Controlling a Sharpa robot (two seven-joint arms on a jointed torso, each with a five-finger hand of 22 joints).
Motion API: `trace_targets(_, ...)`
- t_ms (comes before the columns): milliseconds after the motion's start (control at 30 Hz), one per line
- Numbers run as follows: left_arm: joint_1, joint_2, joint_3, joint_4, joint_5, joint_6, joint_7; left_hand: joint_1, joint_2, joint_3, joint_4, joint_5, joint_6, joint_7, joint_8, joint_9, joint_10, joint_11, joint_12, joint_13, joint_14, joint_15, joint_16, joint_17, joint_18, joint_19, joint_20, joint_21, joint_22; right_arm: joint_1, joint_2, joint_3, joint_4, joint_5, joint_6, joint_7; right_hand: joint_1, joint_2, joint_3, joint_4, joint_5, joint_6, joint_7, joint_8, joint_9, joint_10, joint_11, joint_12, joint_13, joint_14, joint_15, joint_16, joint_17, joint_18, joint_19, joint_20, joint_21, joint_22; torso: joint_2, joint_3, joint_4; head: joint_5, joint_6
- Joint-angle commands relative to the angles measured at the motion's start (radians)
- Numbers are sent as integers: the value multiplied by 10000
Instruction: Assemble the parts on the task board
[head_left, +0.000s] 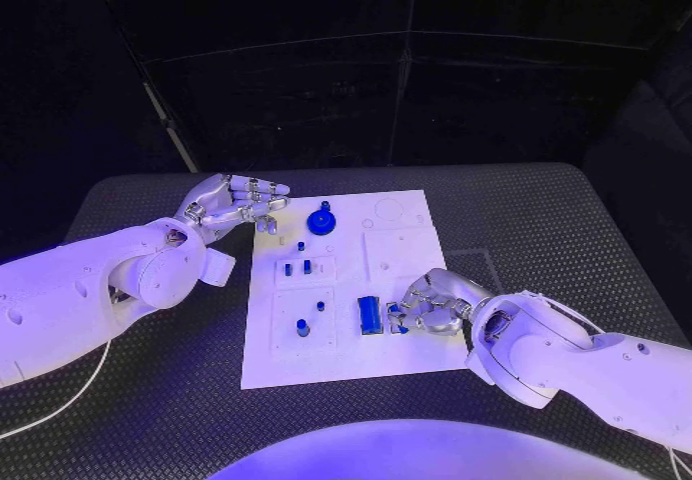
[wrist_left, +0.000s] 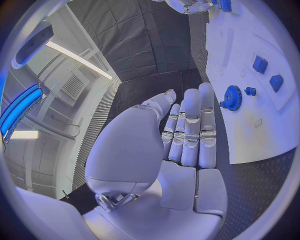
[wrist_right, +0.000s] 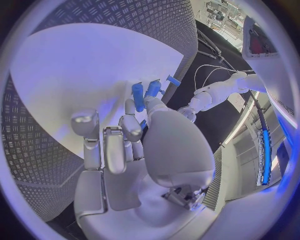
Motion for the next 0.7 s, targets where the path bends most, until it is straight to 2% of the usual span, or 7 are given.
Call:
trace_targets(33, 11, 11, 11, 24, 38, 131, 34, 20, 110, -26, -57, 4, -24, -11, -7, 14, -81, 4, 62, 11, -67, 5, -39, -14, 131, -64, 10, -53, -15, 6, 39, -7, -25, -238, -11, -162, -257, 15, -190, 16, -131, 43, 65, -71, -10, 27, 44, 45, 7, 698, 73, 25, 1013, 27, 13, 17, 8, -9, -3, 4, -3, 7, -7)
trace_targets(167, 11, 15, 12, 16, 38, 143, 27, 20, 110, -26, -57, 4, -24, -11, -7, 14, -81, 4, 62, 11, -67, 5, -39, -14, 131, -64, 10, -53, -15, 6, 72, -7, -66, -453, -17, -256, -656, 74, -584, 18, -986, 38, 73, -105, 9, 3, 58, 22, -13, 693, 88, 9, 993, 34, -8, 32, -26, -47, -12, 3, 1, -2, -11)
trace_targets(267, 11, 19, 12, 12, 38, 153, 20, 20, 110, -26, -57, 4, -24, -11, -7, 14, -81, 4, 62, 11, -67, 5, -39, -14, 131, -64, 10, -53, -15, 6, 94, -7, -86, -595, -30, -306, -806, 160, -835, 16, -1411, 35, 65, -119, 32, -9, 54, 22, -9, 692, 84, 2, 987, 41, -19, 35, -46, -68, -7, 6, -2, 0, -6)
trace_targets(367, 11, 20, 12, 11, 38, 160, 14, 10, 113, -30, -57, 2, -15, -11, -1, 16, -87, 5, 70, 11, -69, 6, -39, -18, 130, -64, 11, -56, -18, 6, 106, -7, -95, -712, -50, -339, -819, 182, -897, 18, -1492, 38, 62, -119, 41, -12, 53, 22, -9, 691, 83, -3, 980, 41, -18, 34, -47, -67, -3, 6, -5, -2, 0)
trace_targets(500, 11, 20, 12, 5, 38, 160, 5, 7, 113, -32, -56, 2, -13, -11, 1, 17, -89, 5, 72, 11, -70, 6, -38, -19, 130, -65, 11, -57, -19, 6, 115, -6, -102, -838, -92, -366, -891, 266, -1138, 24, -1804, 46, 55, -117, 74, -29, 49, 10, -16, 682, 79, -30, 942, 49, -40, 32, -82, -109, -3, 5, -8, -4, 4)
trace_targets(700, 11, 18, 12, 4, 38, 165, 0, 7, 113, -32, -56, 2, -13, -11, 1, 17, -89, 5, 72, 11, -70, 6, -38, -19, 130, -65, 11, -57, -19, 6, 84, -6, -96, -970, -79, -377, -896, 288, -1203, 21, -1873, 44, 53, -118, 83, -33, 48, 9, -16, 680, 79, -40, 929, 53, -49, 31, -96, -128, -6, 7, -3, -16, 8)
